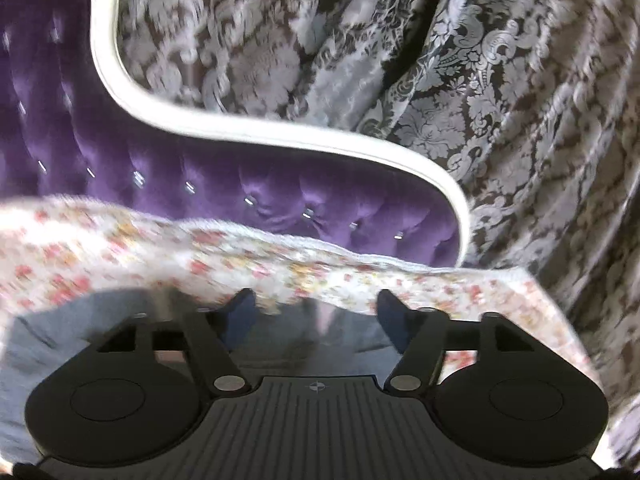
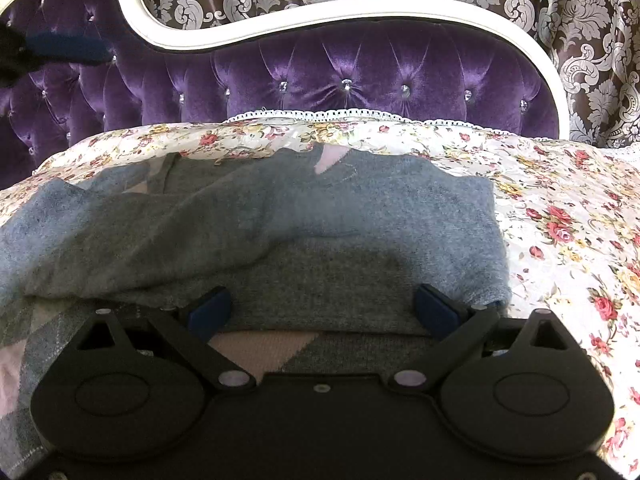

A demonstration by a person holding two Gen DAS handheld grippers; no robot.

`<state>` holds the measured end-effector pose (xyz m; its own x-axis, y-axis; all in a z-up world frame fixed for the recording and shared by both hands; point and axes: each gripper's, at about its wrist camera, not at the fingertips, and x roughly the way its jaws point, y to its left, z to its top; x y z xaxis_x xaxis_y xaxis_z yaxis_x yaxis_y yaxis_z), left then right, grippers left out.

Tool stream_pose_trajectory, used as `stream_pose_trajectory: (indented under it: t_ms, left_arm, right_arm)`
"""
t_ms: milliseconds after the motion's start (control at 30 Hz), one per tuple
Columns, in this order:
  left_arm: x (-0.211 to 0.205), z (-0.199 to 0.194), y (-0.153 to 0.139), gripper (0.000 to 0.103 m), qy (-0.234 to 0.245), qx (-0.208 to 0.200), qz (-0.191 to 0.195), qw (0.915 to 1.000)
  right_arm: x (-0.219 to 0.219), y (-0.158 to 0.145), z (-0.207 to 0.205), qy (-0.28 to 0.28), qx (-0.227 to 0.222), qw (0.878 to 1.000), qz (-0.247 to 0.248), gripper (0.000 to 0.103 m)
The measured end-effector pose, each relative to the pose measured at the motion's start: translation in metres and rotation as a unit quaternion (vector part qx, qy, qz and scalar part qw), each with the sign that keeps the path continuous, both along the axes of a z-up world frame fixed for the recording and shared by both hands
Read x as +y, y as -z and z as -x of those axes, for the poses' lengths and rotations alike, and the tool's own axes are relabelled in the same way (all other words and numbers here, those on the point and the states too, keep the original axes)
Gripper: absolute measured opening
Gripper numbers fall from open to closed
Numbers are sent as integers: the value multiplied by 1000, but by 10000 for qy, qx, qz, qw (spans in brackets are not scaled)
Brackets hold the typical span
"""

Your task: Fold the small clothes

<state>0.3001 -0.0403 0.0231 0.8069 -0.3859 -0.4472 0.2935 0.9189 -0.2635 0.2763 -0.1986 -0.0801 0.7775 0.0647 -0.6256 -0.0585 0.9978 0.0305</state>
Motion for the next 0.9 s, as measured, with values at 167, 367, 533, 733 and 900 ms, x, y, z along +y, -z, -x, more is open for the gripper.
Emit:
stream_pose_trajectory:
  t_ms: [167,367,533,733,900]
  left_arm:
    - [30,31,16,71,-388,-67,-666,9970]
    - [70,63,65,70,-1037,370,-1223,9864]
    - [87,82,97,70,-1436,697,-1427,9768]
    - [82,88,107,81,-1541,610,-1757,9704]
    - [89,92,110,83,-1510,575,-1547,9747]
  right_arm:
    - [0,0,0,-3,3,10000,7,99]
    - [0,1,0,-5,15,10000,13,99]
    - [-1,0,-1,-8,29,10000,16,99]
    - [-3,-1,-5,-83,100,9999,-57,102]
    - [-15,-11,-6,-321,207,9986,-363,101]
